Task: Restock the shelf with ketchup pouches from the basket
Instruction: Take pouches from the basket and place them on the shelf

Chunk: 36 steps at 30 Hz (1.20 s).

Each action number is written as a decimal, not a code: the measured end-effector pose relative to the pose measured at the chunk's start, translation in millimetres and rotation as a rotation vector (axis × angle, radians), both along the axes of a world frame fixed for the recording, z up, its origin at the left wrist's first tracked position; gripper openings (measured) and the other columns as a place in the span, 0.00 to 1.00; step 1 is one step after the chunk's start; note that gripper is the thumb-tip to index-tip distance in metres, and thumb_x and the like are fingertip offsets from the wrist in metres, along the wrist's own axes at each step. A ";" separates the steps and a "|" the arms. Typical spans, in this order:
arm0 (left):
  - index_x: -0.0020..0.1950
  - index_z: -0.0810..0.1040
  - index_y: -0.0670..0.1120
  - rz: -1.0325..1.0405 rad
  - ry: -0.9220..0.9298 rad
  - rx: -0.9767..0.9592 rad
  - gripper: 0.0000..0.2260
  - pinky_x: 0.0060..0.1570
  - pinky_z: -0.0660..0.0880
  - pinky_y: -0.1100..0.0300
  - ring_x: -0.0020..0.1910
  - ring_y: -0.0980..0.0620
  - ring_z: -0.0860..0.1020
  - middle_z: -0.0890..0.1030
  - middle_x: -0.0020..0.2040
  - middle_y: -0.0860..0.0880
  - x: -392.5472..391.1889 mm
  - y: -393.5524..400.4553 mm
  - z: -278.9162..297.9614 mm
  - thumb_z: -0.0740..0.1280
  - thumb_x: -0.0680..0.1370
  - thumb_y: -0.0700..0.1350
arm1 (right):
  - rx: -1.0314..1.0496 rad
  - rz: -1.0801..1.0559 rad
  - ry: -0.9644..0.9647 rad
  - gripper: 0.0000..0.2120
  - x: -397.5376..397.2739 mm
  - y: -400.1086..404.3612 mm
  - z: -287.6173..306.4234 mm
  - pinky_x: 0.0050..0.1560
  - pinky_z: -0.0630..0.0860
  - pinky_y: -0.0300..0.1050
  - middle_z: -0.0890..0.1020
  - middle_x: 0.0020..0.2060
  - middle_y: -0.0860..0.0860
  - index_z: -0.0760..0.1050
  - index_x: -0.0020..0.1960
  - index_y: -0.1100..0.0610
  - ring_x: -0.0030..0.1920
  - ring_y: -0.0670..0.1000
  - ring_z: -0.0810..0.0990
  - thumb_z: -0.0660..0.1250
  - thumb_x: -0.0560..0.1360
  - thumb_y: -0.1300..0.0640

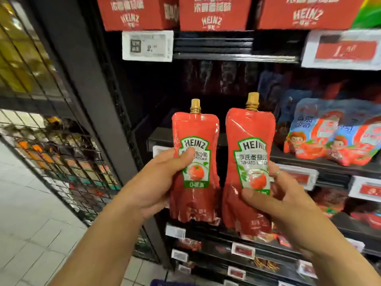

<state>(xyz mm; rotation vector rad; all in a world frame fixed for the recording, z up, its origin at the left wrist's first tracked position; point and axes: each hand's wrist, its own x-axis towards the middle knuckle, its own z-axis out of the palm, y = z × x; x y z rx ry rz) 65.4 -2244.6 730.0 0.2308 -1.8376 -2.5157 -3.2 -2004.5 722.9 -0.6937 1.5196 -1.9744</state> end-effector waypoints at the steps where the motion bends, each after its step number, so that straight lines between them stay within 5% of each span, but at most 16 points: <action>1: 0.63 0.81 0.44 0.023 0.010 -0.007 0.18 0.55 0.80 0.47 0.61 0.38 0.81 0.82 0.62 0.38 -5.7 -3.9 3.1 0.71 0.78 0.53 | 0.000 -0.007 0.004 0.23 -8.2 -3.8 5.8 0.48 0.82 0.45 0.85 0.56 0.56 0.79 0.63 0.48 0.52 0.54 0.86 0.79 0.69 0.51; 5: 0.58 0.84 0.43 0.098 0.058 -0.040 0.14 0.50 0.81 0.49 0.57 0.40 0.83 0.83 0.59 0.38 -26.5 -25.3 19.1 0.70 0.77 0.49 | 0.017 -0.080 -0.004 0.11 -29.5 -27.0 20.9 0.42 0.82 0.48 0.86 0.52 0.59 0.82 0.56 0.50 0.46 0.56 0.87 0.73 0.75 0.50; 11: 0.43 0.88 0.45 0.179 0.098 -0.168 0.11 0.39 0.82 0.55 0.43 0.46 0.86 0.87 0.46 0.41 -70.4 -69.2 42.8 0.67 0.80 0.45 | 0.056 -0.268 0.056 0.13 -47.2 -65.0 30.4 0.42 0.82 0.45 0.87 0.49 0.55 0.82 0.54 0.52 0.47 0.53 0.87 0.74 0.70 0.49; 14: 0.48 0.84 0.44 0.306 0.137 -0.267 0.06 0.34 0.79 0.57 0.35 0.49 0.85 0.86 0.38 0.46 -101.1 -81.1 46.0 0.69 0.79 0.44 | 0.102 -0.380 0.087 0.12 -59.3 -81.1 32.5 0.43 0.82 0.46 0.87 0.48 0.54 0.81 0.57 0.54 0.47 0.53 0.87 0.73 0.75 0.52; 19: 0.58 0.80 0.49 0.500 0.290 -0.397 0.17 0.39 0.80 0.57 0.40 0.53 0.85 0.86 0.44 0.52 -152.7 -90.2 40.7 0.72 0.74 0.56 | 0.212 -0.563 0.150 0.14 -79.2 -98.7 34.5 0.42 0.81 0.49 0.87 0.46 0.53 0.78 0.54 0.53 0.44 0.51 0.87 0.76 0.73 0.50; 23: 0.61 0.78 0.53 0.595 0.369 -0.433 0.21 0.57 0.80 0.50 0.51 0.53 0.83 0.84 0.52 0.53 -174.3 -96.1 28.2 0.70 0.71 0.60 | 0.323 -0.648 0.188 0.21 -94.6 -112.8 34.9 0.47 0.84 0.57 0.86 0.45 0.52 0.76 0.52 0.55 0.44 0.53 0.86 0.77 0.67 0.43; 26: 0.70 0.70 0.48 0.624 0.426 -0.536 0.39 0.55 0.74 0.72 0.52 0.72 0.77 0.78 0.54 0.62 -184.0 -99.5 17.5 0.77 0.62 0.60 | 0.371 -0.620 0.184 0.22 -107.1 -121.7 34.4 0.51 0.83 0.60 0.86 0.46 0.52 0.79 0.55 0.56 0.46 0.54 0.86 0.76 0.67 0.45; 29: 0.73 0.62 0.46 0.562 0.454 -0.677 0.49 0.49 0.68 0.83 0.52 0.82 0.71 0.72 0.56 0.66 -192.0 -104.2 6.2 0.83 0.57 0.50 | 0.338 -0.632 0.212 0.17 -121.6 -129.5 32.6 0.41 0.83 0.49 0.86 0.46 0.50 0.79 0.58 0.53 0.47 0.55 0.86 0.74 0.70 0.53; 31: 0.70 0.61 0.53 0.523 0.454 -0.676 0.49 0.49 0.70 0.81 0.54 0.79 0.73 0.73 0.56 0.65 -195.7 -108.4 0.6 0.84 0.56 0.48 | 0.304 -0.659 0.209 0.17 -132.9 -136.6 33.1 0.36 0.81 0.42 0.86 0.45 0.47 0.79 0.59 0.52 0.46 0.52 0.86 0.74 0.71 0.57; 36: 0.69 0.61 0.58 0.460 0.435 -0.694 0.49 0.57 0.76 0.68 0.58 0.67 0.77 0.77 0.58 0.62 -204.3 -112.7 -4.6 0.84 0.55 0.49 | 0.334 -0.630 0.381 0.25 -174.0 -155.1 46.5 0.50 0.80 0.41 0.84 0.51 0.43 0.74 0.65 0.48 0.53 0.47 0.83 0.77 0.70 0.53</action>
